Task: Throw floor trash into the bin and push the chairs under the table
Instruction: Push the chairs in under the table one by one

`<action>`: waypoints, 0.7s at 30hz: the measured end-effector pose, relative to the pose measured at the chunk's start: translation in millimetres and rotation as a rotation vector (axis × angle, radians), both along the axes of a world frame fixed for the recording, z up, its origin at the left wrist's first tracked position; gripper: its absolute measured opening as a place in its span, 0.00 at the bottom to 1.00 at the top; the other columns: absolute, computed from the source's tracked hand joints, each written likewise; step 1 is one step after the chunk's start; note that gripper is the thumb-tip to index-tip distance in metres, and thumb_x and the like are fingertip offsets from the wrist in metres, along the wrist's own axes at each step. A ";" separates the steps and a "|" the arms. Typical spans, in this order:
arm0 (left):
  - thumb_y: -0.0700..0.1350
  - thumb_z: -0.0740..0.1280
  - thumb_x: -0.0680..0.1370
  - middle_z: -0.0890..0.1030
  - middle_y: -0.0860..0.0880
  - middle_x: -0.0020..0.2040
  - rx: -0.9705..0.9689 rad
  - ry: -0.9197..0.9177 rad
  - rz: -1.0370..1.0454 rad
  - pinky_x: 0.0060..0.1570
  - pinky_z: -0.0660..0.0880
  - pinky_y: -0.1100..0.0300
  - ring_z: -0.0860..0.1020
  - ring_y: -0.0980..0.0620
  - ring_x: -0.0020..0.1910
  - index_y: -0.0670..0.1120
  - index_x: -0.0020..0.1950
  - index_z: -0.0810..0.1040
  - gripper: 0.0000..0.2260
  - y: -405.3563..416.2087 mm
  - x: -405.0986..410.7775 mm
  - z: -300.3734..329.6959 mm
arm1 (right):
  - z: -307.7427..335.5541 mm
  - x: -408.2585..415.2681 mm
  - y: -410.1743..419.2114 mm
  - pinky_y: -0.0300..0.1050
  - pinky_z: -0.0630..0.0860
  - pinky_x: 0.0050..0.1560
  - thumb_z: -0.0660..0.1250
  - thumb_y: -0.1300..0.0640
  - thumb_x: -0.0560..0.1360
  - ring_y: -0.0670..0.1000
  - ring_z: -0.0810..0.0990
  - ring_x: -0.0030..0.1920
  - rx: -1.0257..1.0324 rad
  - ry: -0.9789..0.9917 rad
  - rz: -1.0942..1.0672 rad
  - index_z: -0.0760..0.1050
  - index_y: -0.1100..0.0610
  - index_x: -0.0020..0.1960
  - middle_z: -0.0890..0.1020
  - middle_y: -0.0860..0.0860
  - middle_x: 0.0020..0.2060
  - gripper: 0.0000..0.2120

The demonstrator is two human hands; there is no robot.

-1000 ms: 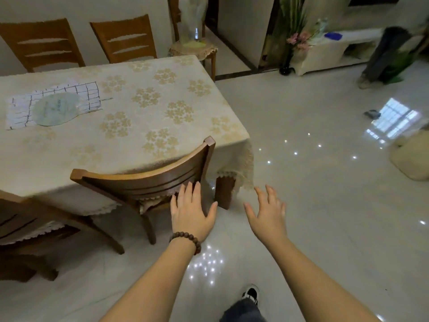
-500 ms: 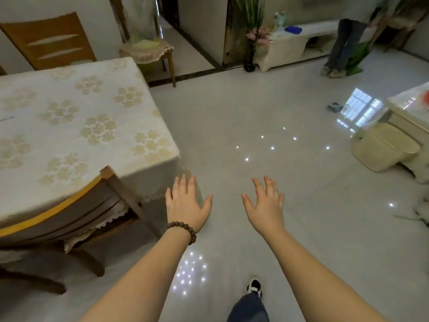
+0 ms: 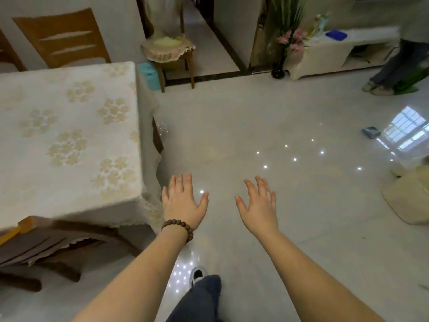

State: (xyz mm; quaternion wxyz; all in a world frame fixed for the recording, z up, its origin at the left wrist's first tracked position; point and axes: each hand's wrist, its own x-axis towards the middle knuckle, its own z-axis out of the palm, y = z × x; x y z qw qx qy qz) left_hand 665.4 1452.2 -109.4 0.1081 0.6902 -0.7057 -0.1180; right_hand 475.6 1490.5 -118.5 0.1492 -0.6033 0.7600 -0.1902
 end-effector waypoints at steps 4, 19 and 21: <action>0.63 0.52 0.77 0.55 0.46 0.77 -0.001 -0.022 0.051 0.73 0.47 0.46 0.49 0.47 0.76 0.48 0.76 0.52 0.32 -63.1 -14.4 -9.5 | -8.9 -14.8 -74.6 0.56 0.41 0.75 0.56 0.43 0.78 0.51 0.45 0.76 -0.004 -0.017 0.086 0.59 0.51 0.74 0.54 0.54 0.76 0.26; 0.63 0.54 0.76 0.56 0.45 0.77 -0.029 -0.001 0.250 0.72 0.48 0.46 0.50 0.47 0.76 0.48 0.76 0.53 0.33 -415.2 -44.2 -6.6 | 3.4 -55.8 -464.9 0.56 0.45 0.74 0.58 0.44 0.78 0.52 0.50 0.76 -0.009 0.055 0.245 0.62 0.52 0.72 0.57 0.55 0.75 0.25; 0.63 0.55 0.76 0.56 0.45 0.77 -0.029 0.000 0.268 0.72 0.47 0.46 0.50 0.47 0.76 0.48 0.76 0.54 0.33 -450.5 -46.8 -3.9 | 5.3 -56.4 -502.9 0.56 0.46 0.74 0.59 0.45 0.78 0.53 0.50 0.76 -0.014 0.047 0.263 0.63 0.52 0.72 0.58 0.55 0.75 0.25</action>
